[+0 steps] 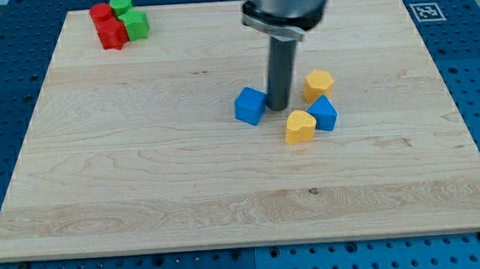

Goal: Move your arm to the top left

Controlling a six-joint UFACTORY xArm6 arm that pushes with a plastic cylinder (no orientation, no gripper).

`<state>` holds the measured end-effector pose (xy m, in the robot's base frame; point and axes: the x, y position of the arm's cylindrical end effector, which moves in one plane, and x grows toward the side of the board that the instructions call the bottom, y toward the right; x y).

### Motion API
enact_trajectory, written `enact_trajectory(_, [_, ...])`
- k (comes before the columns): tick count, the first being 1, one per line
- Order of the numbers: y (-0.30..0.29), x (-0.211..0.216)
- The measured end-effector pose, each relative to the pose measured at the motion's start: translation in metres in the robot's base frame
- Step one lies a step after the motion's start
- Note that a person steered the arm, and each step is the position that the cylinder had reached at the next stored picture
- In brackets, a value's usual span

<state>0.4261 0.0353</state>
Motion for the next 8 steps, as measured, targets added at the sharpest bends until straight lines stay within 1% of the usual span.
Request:
enact_trajectory(1, [-0.028, -0.017])
enact_trajectory(2, [-0.07, -0.029])
enact_trajectory(3, [-0.144, -0.066])
enact_trajectory(4, [-0.245, -0.095])
enact_trajectory(5, [-0.307, -0.104])
enact_trajectory(6, [-0.314, -0.142])
enact_trajectory(7, [-0.339, -0.196])
enact_trajectory(8, [-0.34, -0.196])
